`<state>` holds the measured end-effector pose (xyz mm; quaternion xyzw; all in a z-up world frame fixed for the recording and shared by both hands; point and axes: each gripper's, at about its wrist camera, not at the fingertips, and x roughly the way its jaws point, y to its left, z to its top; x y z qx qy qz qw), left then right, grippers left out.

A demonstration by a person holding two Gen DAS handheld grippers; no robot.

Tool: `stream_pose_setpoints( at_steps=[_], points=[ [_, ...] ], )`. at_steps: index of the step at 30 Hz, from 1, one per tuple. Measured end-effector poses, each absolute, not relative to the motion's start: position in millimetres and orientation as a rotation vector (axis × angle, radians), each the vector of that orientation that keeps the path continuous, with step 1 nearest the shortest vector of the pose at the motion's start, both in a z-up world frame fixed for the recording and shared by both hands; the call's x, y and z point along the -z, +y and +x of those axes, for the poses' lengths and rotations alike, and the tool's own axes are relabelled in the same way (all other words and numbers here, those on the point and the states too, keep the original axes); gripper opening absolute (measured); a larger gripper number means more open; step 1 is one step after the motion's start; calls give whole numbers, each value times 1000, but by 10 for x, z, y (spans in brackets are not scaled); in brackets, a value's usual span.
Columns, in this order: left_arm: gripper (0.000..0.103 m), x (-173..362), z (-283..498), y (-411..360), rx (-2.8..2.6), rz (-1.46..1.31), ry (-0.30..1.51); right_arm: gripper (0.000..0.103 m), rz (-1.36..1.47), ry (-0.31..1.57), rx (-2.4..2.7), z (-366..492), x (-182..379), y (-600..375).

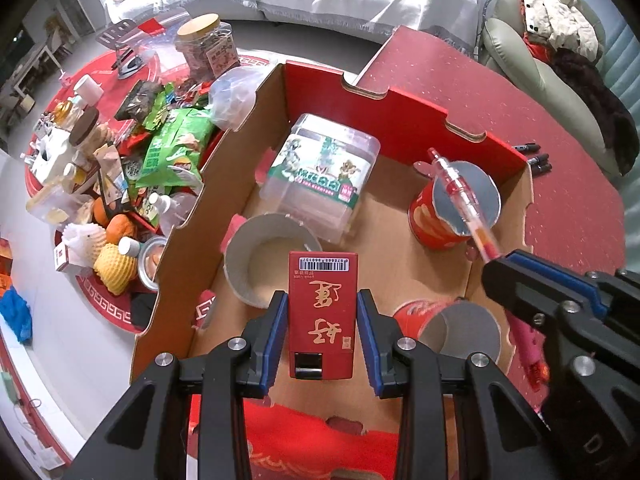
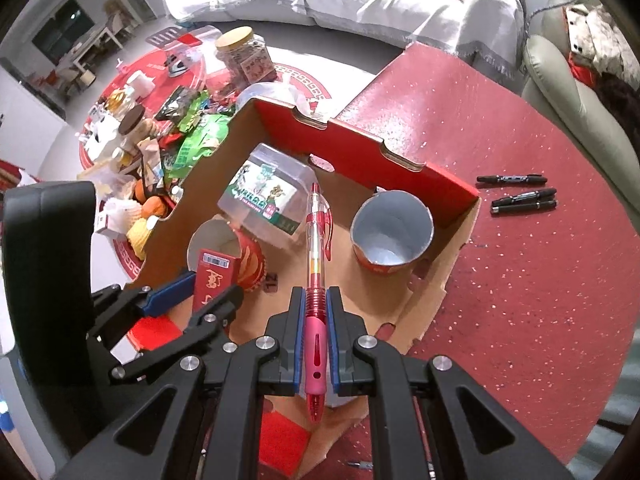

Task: Organize rigid objects
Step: 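Carry the card box with left tool while right tool carries the pen to the tray, then open left tool dropping the card box while right tool releases the pen into the tray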

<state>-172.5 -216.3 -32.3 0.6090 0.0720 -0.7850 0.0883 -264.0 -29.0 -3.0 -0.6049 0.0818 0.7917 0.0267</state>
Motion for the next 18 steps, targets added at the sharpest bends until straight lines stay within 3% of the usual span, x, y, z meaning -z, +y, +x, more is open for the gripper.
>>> stream_pose_setpoints(
  at_steps=[18],
  points=[
    [36,457,-1882,-2178,2321,1800,210,10,-1867,431,-2348,-2881,310,-126]
  ],
)
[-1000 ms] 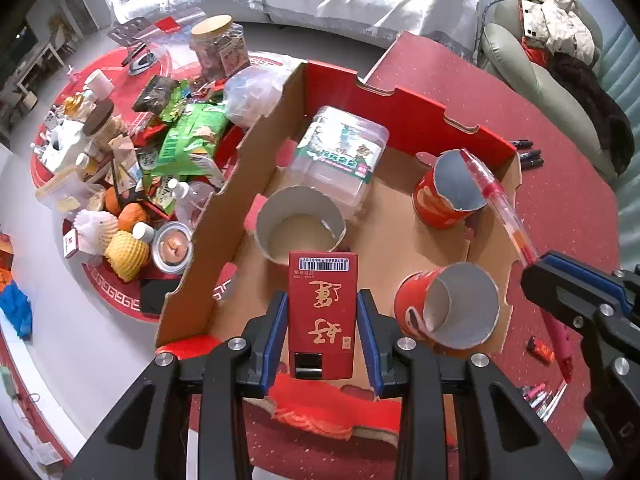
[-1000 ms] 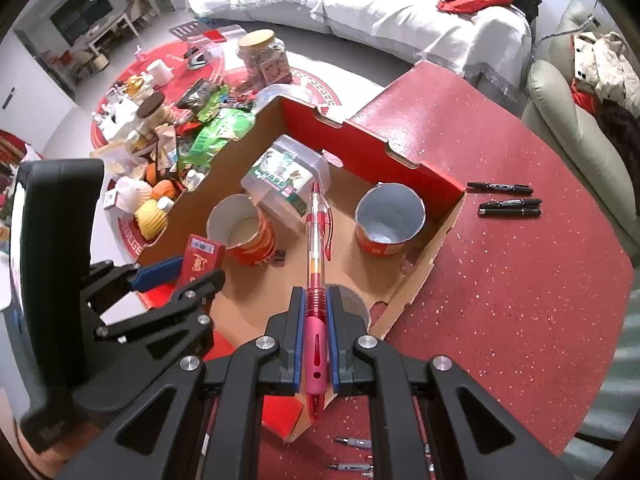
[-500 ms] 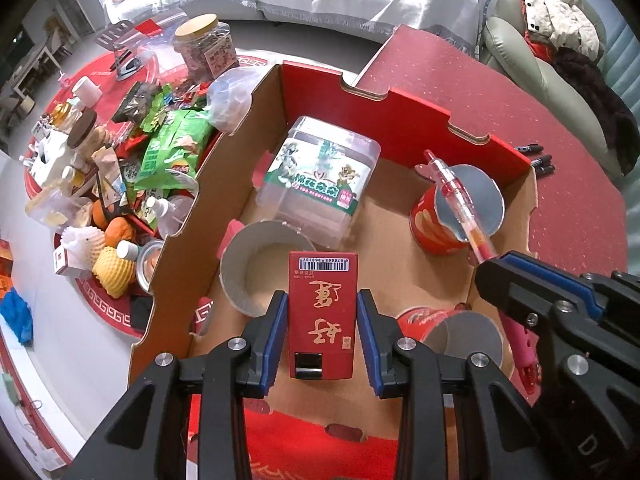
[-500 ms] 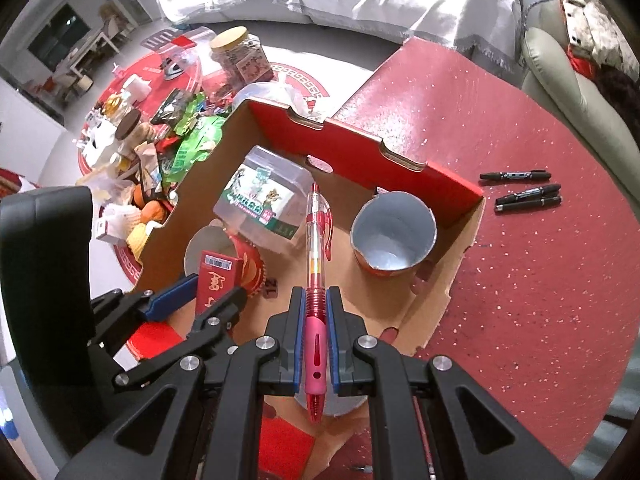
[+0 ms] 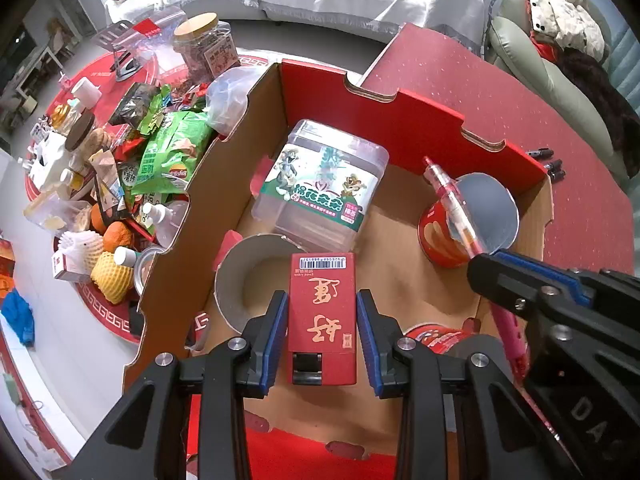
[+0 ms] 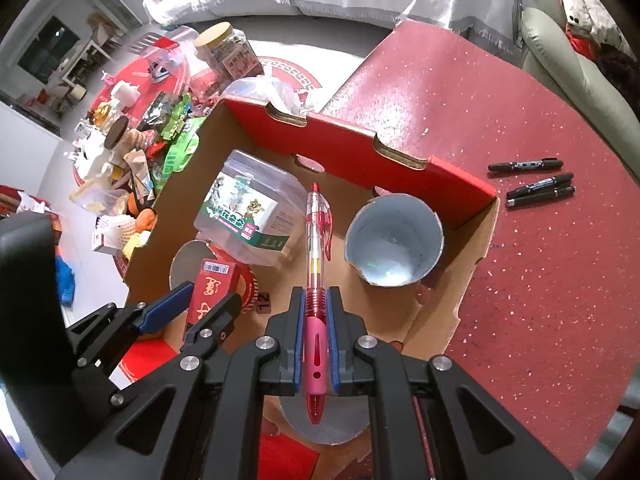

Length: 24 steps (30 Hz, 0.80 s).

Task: Organize rigid objects
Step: 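Open left tool dropping the card box while right tool releases the pen into the tray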

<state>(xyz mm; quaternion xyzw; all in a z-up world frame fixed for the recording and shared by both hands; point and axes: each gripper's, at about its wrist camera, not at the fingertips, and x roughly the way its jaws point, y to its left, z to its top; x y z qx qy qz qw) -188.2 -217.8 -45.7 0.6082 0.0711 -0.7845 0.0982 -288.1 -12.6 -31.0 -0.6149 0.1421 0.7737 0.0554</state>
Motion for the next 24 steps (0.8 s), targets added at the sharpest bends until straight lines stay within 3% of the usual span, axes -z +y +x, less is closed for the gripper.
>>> stream_pose_setpoints(
  at_steps=[9,10,11,12,14,16,17,21,24],
  points=[
    [36,491,-1863,-2138,2336,1796,194,10,-1897,446,-2311,-2881,419,-109],
    [39,501,-1854,-2125,2334,1798,196,10,-1902,455,-2307,-2874,431,-107],
    [55,524,-1841,-2115,2331,1812,201,10,-1903,463,-2306,-2864,438,-107],
    [64,540,-1821,-2108,2329,1818,208,11,-1904,471,-2304,-2857,442,-102],
    [81,534,-1775,-2095,2338,1804,217,21,-1899,481,-2299,-2835,438,-90],
    [92,540,-1753,-2078,2331,1816,212,53,-1891,491,-2304,-2810,421,-78],
    [100,553,-1747,-2071,2325,1831,215,58,-1887,493,-2307,-2791,406,-73],
    [102,526,-1683,-2055,2320,1840,226,78,-1859,499,-2300,-2696,299,-45],
    [102,486,-1601,-2051,2305,1852,227,80,-1838,505,-2301,-2559,170,-9]
  ],
)
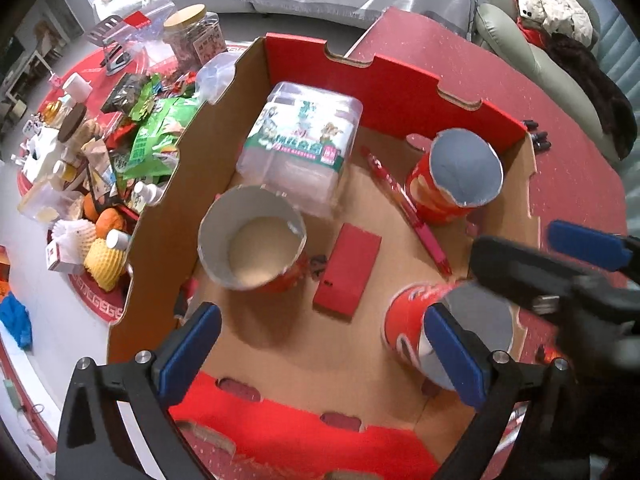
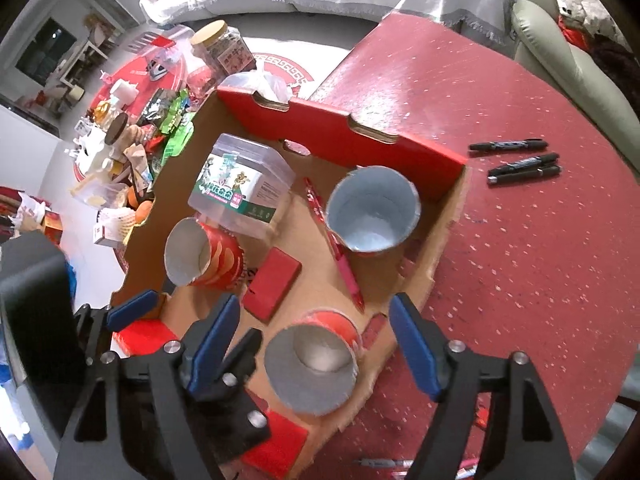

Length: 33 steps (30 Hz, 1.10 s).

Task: Organize rigid objects
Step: 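Open left tool dropping the card box while right tool releases the pen into the tray, then bring both tools back over the pens on the table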

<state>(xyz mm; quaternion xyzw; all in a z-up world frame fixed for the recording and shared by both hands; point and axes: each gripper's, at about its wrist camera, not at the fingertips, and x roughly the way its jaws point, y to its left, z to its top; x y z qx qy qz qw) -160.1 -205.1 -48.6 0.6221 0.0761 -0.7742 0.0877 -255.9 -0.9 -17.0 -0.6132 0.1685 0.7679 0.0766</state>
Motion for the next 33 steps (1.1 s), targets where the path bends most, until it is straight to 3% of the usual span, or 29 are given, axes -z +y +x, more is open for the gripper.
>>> stream_pose_setpoints(
  at_steps=[8,18,24,33],
  points=[
    [102,330,-1182,-1733,2346,1923,118,84,-1786,614,-2185,-1608,1,181],
    [102,170,-529,-450,2674,2243,-204,84,-1752,903,-1706,315,516,551],
    [102,454,-494,197,2647,2371,-487,84,-1516,1241,-1414,1112,716,789],
    [102,1068,-879,432,2485,2411,-550,84,-1460,1323,-1368,1403,762,748]
  ],
)
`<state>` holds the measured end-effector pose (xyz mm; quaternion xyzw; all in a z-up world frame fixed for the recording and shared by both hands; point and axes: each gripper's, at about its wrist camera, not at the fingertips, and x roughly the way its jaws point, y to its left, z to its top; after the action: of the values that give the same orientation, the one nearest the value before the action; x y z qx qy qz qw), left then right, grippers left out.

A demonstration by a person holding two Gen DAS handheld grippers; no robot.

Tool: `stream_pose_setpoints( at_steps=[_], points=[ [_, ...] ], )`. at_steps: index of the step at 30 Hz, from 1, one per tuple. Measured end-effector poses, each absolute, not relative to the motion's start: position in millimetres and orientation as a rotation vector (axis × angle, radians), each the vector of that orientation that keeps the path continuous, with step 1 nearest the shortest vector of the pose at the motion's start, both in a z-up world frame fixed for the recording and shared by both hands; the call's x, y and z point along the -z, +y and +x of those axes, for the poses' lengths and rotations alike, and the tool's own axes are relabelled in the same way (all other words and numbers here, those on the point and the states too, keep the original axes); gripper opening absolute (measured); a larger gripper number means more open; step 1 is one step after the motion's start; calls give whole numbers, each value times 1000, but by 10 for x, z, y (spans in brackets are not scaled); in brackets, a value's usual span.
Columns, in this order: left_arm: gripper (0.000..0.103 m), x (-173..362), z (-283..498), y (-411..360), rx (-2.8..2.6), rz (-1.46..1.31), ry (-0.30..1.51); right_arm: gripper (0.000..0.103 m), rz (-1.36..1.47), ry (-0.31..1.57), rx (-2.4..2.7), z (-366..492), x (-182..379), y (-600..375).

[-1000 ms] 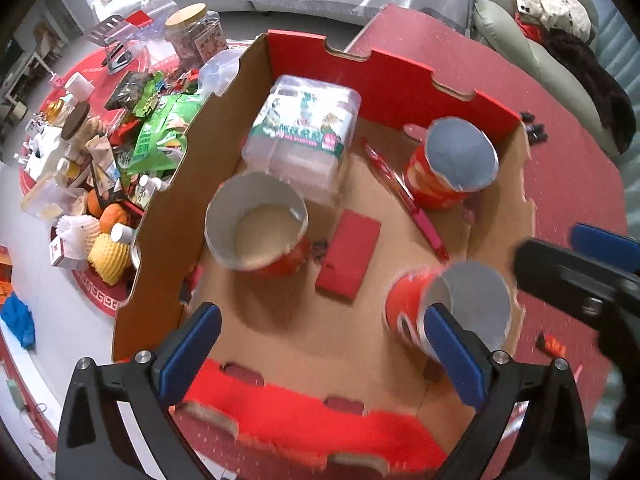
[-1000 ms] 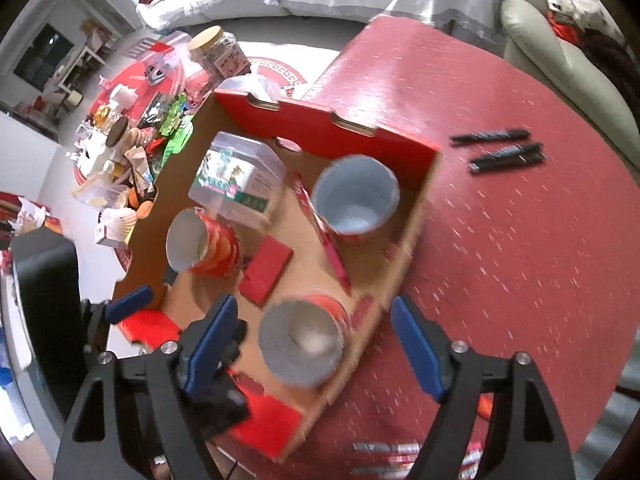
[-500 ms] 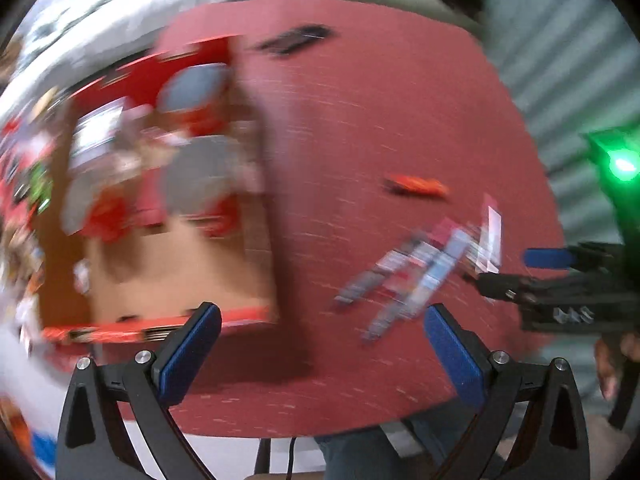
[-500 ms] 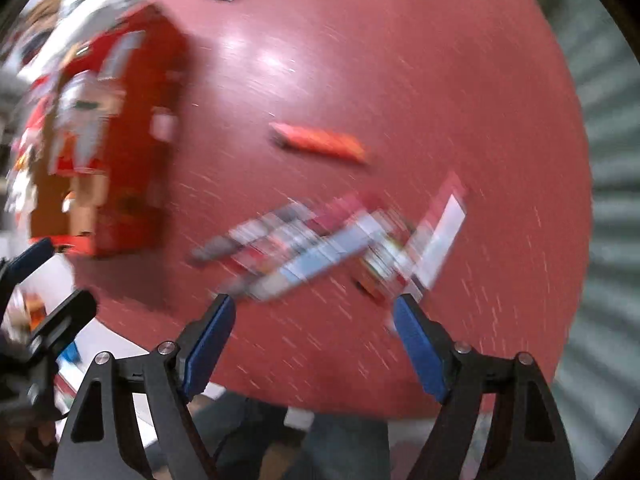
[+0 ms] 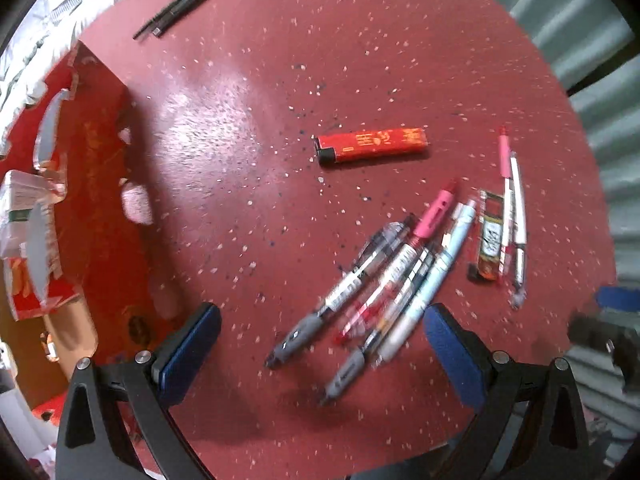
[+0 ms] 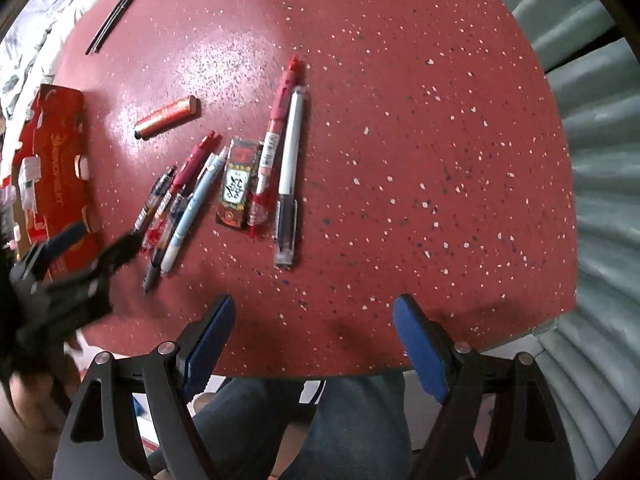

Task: Organize rigid objects
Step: 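Bring both tools back over the pens on the table, then grasp the white marker with right tool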

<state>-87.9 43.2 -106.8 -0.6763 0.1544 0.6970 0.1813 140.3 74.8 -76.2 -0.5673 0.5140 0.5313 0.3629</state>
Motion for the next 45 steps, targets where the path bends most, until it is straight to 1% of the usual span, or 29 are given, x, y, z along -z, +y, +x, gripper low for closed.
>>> stream_pose_setpoints(
  at_steps=[4,8,14,15,18,24,27,34,38,41,45],
  points=[
    [102,1257,-854,516,-1855,-1914,446,84,-1477,1334,-1365,1477,791,775],
    [102,1409,-739,496,-1758,-1987,354,84,-1472,1350,-1363,1503,816,803],
    [102,1386,-520,625,-1680,-2001,244,84,-1467,1352,-1360,1479,865,845],
    [102,1375,-479,658,-1662,-1998,230,84,-1298,1465,-1242,1460,868,833],
    [102,1260,-402,670,-1730,-1979,222,84,-1280,1438,-1227,1467,892,916],
    [102,1072,-544,306,-1882,-2045,123,84,-1242,1399,-1180,1429,1076,1156],
    [102,1003,-576,156,-1935,-2056,132,84,-1237,1389,-1166,1387,1163,1215],
    [102,991,-513,-36,-1948,-2104,97,84,-1287,1322,-1178,1154,1295,1290],
    [102,987,-468,-79,-1941,-2109,103,84,-1320,1230,-1174,1027,1254,1301],
    [102,972,-463,-117,-1947,-2106,96,84,-1308,1290,-1175,1021,1294,1291],
    [102,946,-475,-178,-1960,-2109,88,84,-1328,1274,-1176,940,1343,1268]
  ],
)
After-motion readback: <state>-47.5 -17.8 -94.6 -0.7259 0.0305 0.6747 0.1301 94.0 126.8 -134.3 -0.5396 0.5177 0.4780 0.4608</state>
